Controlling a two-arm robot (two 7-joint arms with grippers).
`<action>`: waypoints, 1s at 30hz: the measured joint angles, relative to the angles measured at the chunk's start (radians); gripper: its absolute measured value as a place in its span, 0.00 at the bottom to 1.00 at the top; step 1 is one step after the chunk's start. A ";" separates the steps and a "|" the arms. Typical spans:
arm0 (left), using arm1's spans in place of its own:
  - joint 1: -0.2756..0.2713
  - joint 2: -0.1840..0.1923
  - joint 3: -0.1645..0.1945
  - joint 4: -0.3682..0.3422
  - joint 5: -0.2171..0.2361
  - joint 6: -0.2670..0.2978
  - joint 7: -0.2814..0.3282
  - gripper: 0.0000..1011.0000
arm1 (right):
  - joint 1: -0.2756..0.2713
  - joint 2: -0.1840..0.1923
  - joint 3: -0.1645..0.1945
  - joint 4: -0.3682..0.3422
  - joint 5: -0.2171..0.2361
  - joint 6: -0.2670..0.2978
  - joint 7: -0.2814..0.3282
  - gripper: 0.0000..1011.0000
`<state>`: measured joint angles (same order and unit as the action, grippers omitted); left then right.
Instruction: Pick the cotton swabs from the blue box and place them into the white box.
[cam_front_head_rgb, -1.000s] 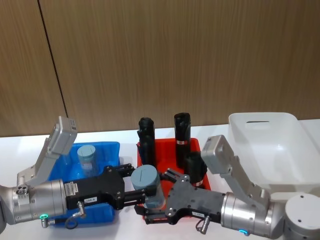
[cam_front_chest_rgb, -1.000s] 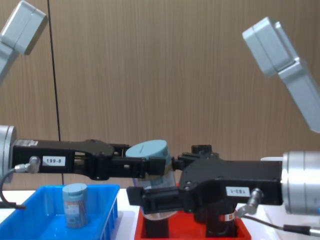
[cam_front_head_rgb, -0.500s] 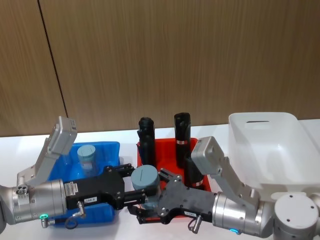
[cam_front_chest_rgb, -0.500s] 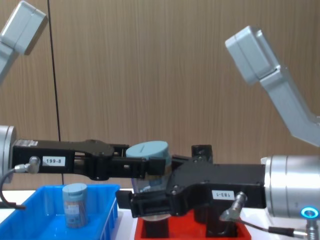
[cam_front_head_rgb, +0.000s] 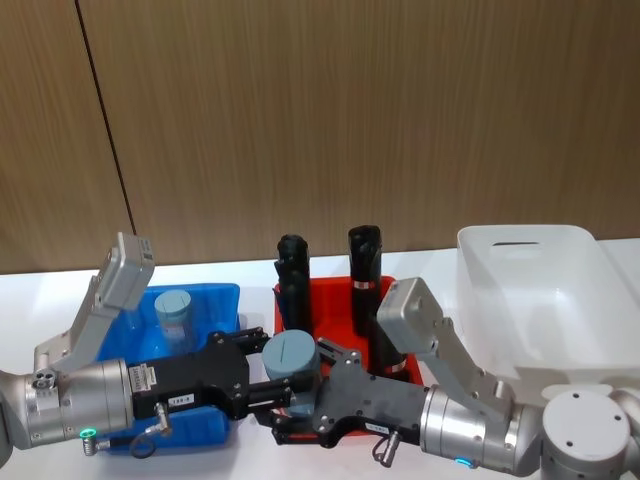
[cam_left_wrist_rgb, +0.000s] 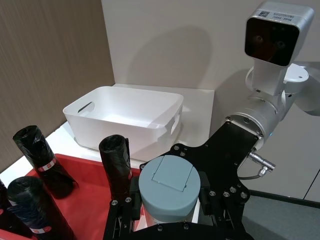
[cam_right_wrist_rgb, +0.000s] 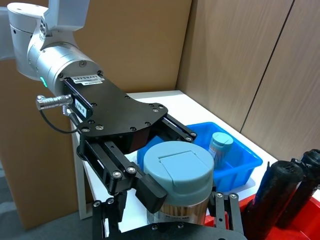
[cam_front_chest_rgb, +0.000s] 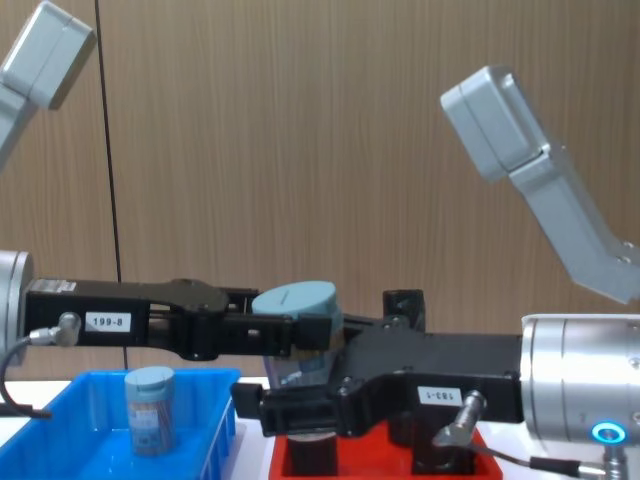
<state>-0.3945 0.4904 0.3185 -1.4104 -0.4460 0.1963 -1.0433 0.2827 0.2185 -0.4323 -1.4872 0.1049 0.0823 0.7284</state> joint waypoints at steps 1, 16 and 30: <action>0.000 0.000 0.000 0.000 0.000 0.000 0.000 0.66 | 0.000 0.000 0.000 0.000 0.000 -0.001 -0.001 0.93; 0.000 0.000 0.000 0.000 -0.001 0.000 -0.003 0.66 | -0.005 0.017 0.002 -0.005 0.013 -0.021 -0.010 0.70; 0.000 0.000 0.000 -0.001 -0.002 -0.001 -0.003 0.66 | -0.016 0.034 0.002 -0.026 0.031 -0.026 -0.010 0.64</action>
<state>-0.3945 0.4903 0.3186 -1.4116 -0.4482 0.1952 -1.0463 0.2671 0.2521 -0.4308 -1.5137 0.1359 0.0567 0.7186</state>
